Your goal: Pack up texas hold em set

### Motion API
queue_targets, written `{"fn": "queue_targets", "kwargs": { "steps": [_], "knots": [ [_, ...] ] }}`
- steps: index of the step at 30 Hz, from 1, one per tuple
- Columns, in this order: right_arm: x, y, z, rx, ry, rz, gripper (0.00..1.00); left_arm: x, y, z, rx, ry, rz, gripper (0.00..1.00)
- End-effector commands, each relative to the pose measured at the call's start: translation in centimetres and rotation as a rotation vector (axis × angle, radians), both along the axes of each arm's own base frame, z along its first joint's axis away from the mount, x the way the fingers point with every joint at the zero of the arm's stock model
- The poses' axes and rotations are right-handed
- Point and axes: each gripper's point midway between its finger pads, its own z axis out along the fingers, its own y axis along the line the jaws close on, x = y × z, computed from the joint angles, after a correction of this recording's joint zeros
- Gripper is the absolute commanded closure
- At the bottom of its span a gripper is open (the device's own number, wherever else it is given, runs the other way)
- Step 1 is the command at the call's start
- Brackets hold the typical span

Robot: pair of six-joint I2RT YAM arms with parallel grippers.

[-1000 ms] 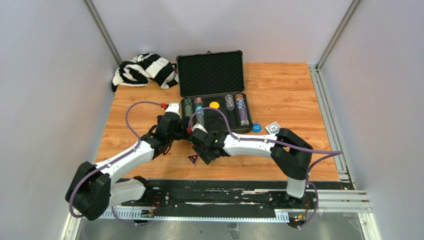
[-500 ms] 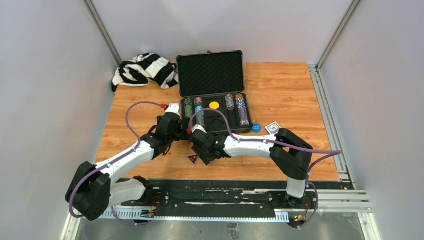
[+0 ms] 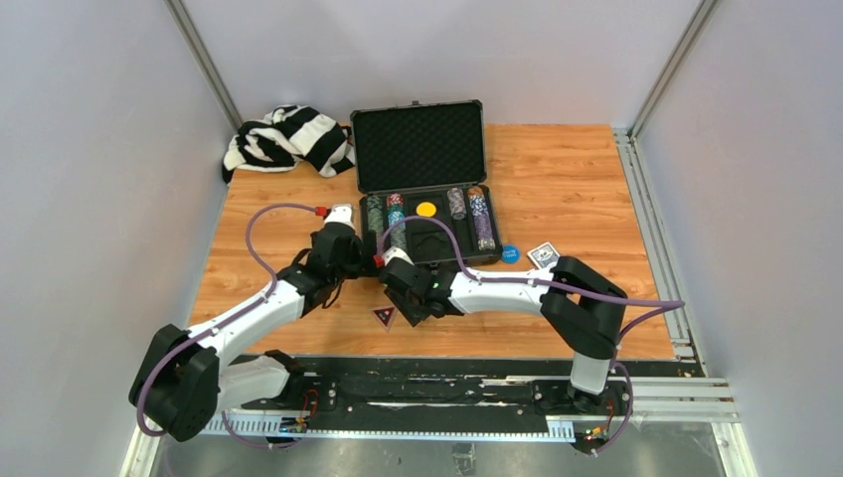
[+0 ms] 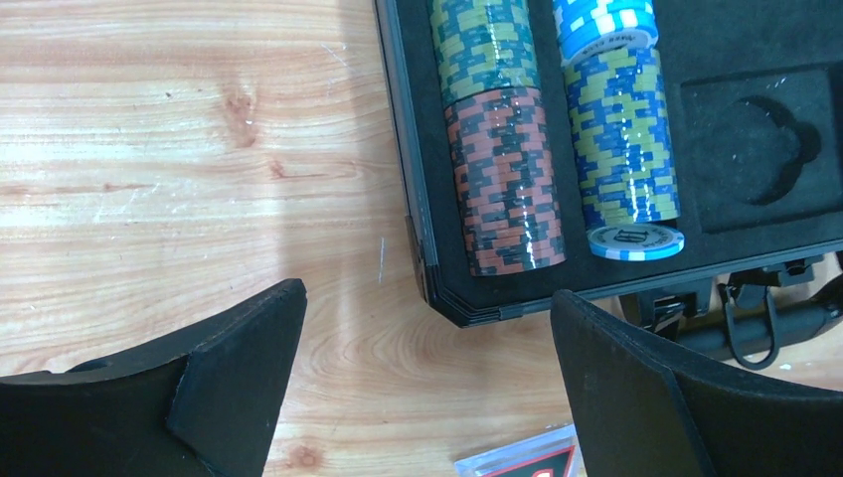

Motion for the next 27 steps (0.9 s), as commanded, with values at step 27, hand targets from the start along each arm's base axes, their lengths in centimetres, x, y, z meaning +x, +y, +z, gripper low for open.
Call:
{"fn": "queue_targets", "kwargs": {
  "steps": [27],
  "knots": [
    [-2.6,-4.6,-2.2,-0.084,0.071,-0.048,0.52,1.0,0.5,1.1,-0.118,-0.037,0.068,0.02]
  ]
}}
